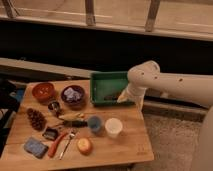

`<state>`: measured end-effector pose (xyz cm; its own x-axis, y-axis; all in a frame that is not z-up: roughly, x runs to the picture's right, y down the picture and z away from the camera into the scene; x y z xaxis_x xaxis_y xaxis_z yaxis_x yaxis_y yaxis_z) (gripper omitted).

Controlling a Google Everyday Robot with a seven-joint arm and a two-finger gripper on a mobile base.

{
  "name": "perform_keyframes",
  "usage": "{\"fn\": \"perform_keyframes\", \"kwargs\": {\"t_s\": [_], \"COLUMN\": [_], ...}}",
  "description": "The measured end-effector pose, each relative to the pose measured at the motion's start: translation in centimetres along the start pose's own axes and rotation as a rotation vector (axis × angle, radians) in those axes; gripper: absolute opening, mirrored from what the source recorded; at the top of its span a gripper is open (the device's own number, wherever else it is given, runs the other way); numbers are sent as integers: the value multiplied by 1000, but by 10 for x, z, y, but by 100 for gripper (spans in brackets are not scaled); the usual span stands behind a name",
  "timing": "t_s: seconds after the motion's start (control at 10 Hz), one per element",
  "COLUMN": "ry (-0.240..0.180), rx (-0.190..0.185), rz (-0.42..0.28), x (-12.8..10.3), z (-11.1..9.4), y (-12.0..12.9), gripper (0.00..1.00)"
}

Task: Wipe purple bowl with towel

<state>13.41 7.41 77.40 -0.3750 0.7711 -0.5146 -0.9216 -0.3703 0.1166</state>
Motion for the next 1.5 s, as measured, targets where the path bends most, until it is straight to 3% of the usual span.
{"fn": "perform_keyframes", "kwargs": {"t_s": [0.3, 0.4, 0.5, 0.6, 0.7, 0.8, 1.2, 1.5], "ry": [-75, -101, -115, -136, -151, -159, -163, -149], "rx": [-77, -122, -145, -249, -316, -347, -369, -378], "rz": [-96, -152, -183, -265, -297, -311, -318, -343], "x": [-8, -8, -9, -8, -8, -8, -6, -2], "z": [-15, -24, -29, -45, -55, -60, -61, -36], "y": [69, 105, 121, 163, 182, 190, 197, 223], "gripper": [75, 75, 75, 75, 75, 75, 75, 75]}}
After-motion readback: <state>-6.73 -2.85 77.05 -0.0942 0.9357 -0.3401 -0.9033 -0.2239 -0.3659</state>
